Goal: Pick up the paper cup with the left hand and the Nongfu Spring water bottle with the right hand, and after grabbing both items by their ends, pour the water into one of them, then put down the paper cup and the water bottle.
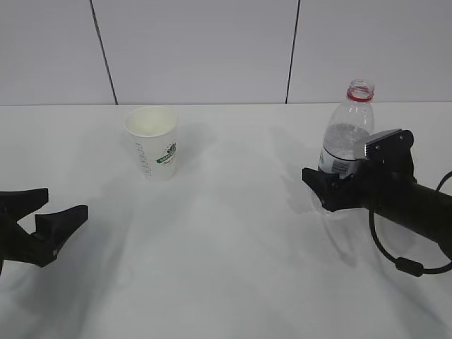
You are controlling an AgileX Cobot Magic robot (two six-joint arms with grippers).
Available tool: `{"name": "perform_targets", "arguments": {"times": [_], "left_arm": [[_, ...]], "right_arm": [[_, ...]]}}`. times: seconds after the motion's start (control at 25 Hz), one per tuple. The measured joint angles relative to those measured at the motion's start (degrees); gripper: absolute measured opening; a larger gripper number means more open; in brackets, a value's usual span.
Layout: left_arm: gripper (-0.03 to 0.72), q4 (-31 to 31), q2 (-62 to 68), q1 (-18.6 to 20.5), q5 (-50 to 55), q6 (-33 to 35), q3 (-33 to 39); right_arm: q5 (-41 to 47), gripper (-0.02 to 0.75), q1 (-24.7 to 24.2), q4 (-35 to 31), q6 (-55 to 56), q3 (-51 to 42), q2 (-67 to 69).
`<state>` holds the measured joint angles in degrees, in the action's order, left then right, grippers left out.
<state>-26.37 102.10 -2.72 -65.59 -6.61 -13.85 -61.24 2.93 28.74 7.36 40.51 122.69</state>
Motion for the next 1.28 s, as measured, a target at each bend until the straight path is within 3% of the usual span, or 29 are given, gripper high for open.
{"name": "perform_targets", "arguments": {"times": [0.48, 1.28], "left_arm": [[0.594, 0.0, 0.0, 0.0, 0.0, 0.0, 0.0], [0.592, 0.1, 0.0, 0.0, 0.0, 0.0, 0.0]], "right_arm": [[2.7, 0.508, 0.2, 2.7, -0.1, 1.1, 0.0], [8.6, 0.5, 0.3, 4.6, 1.3, -7.1, -15.9]]}}
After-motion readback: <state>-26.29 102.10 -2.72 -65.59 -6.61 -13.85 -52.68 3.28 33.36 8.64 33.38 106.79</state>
